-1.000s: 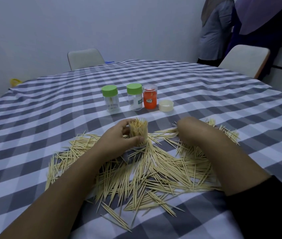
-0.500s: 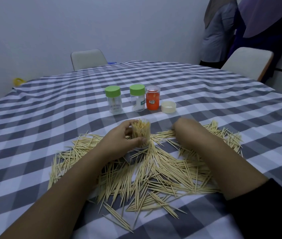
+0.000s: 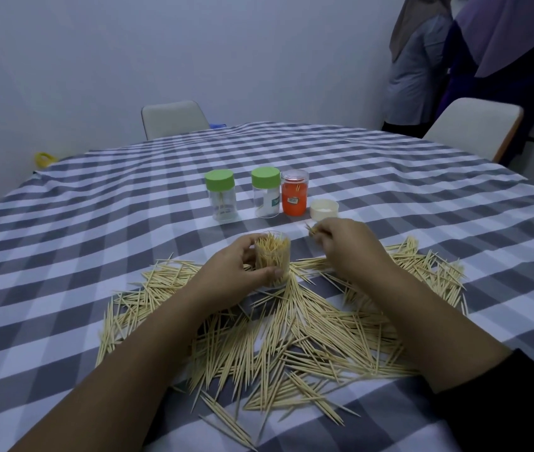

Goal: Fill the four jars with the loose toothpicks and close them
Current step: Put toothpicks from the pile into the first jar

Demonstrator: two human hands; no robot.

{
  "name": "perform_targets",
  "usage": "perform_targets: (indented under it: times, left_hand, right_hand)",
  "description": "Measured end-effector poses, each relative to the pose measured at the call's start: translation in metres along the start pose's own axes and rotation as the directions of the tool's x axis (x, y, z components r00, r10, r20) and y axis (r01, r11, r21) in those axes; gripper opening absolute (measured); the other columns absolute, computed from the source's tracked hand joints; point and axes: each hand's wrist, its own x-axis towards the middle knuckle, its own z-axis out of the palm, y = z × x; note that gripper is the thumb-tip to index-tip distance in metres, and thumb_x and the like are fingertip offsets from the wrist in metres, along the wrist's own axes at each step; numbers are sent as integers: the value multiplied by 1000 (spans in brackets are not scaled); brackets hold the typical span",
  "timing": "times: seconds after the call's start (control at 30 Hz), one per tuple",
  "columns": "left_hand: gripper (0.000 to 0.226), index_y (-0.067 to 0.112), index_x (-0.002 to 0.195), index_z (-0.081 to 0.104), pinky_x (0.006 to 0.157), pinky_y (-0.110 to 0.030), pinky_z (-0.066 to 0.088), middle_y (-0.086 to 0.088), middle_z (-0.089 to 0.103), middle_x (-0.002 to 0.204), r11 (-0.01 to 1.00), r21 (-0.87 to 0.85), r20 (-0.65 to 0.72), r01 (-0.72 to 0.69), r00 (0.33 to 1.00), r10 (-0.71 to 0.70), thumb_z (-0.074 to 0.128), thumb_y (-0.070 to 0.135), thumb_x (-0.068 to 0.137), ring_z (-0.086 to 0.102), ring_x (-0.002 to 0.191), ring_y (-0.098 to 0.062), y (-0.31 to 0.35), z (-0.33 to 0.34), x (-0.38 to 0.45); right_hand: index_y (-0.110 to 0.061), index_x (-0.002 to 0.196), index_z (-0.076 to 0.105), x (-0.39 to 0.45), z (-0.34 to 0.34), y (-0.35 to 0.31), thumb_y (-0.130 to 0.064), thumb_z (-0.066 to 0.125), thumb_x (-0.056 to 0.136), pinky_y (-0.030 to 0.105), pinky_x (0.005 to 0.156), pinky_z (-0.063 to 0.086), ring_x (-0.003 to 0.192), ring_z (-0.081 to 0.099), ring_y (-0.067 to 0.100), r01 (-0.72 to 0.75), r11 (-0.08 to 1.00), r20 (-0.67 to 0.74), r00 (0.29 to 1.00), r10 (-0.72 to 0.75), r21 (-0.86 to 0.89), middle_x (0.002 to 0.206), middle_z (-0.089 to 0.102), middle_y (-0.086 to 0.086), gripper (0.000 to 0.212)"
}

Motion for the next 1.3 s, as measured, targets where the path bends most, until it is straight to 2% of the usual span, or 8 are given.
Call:
perform_targets:
  times: [0.13,0.27,0.57,0.7,0.8,0.93,1.2,1.3]
  left_hand:
    - [62,30,137,39,59,-28,59,10,57,120,1000,6,4,11,1000,-11,70,31,83,68,76,-7,1,1,0]
    - [62,30,137,38,55,-30,58,11,55,118,1000,7,7,23,1000,-23,69,30,84,70,76,-14,2,1,0]
    - [64,30,136,38,51,-29,56,4,56,130,1000,-9,18,19,1000,-19,70,35,82,70,78,-15,2,2,1]
    - [65,32,137,38,65,-33,60,6,58,128,1000,13,9,8,1000,-8,71,36,81,68,86,-10,1,2,0]
    - [65,30,137,37,56,-31,58,5,59,125,1000,-11,18,5,1000,-4,71,35,82,70,80,-16,1,2,1]
    - [65,31,138,37,74,-30,57,11,60,119,999,33,3,-8,1000,8,70,37,82,68,95,-16,-1,2,2]
    - [62,33,136,38,71,-27,57,13,60,117,1000,13,4,-16,1000,16,69,36,82,68,96,-16,-2,2,2]
    - [63,33,137,37,63,-15,53,14,60,113,999,29,-6,-20,1000,20,69,36,83,68,95,-15,-3,3,2]
  right_hand:
    - [-17,93,65,-1,1,-6,-16,50,96,35,81,49,92,61,21,50,891,-92,996,-9,451,93,68,2,15]
    - [-25,81,63,0,6,-15,-13,50,96,48,93,50,96,66,22,42,622,-94,994,51,782,91,71,2,23]
    - [-22,90,63,3,15,-35,-12,47,98,48,95,50,99,66,27,197,336,-242,965,98,921,93,70,10,20]
    - [-5,100,62,2,22,-38,-13,47,98,44,92,52,93,67,21,155,411,-207,975,85,898,91,71,10,17]
    - [-16,94,64,0,30,-37,-16,48,97,50,85,53,93,66,25,97,512,-146,988,56,853,93,71,6,16]
    - [-24,91,62,-1,32,-36,-14,52,95,44,81,57,93,66,22,32,555,-50,999,17,831,94,71,3,15]
    - [-47,123,50,-4,32,-32,-24,48,97,42,99,47,114,58,11,149,605,-116,989,-94,782,122,63,1,34]
    - [-31,129,54,-6,31,-30,-25,47,98,39,104,43,121,52,9,180,690,-97,983,-158,701,129,60,-1,33]
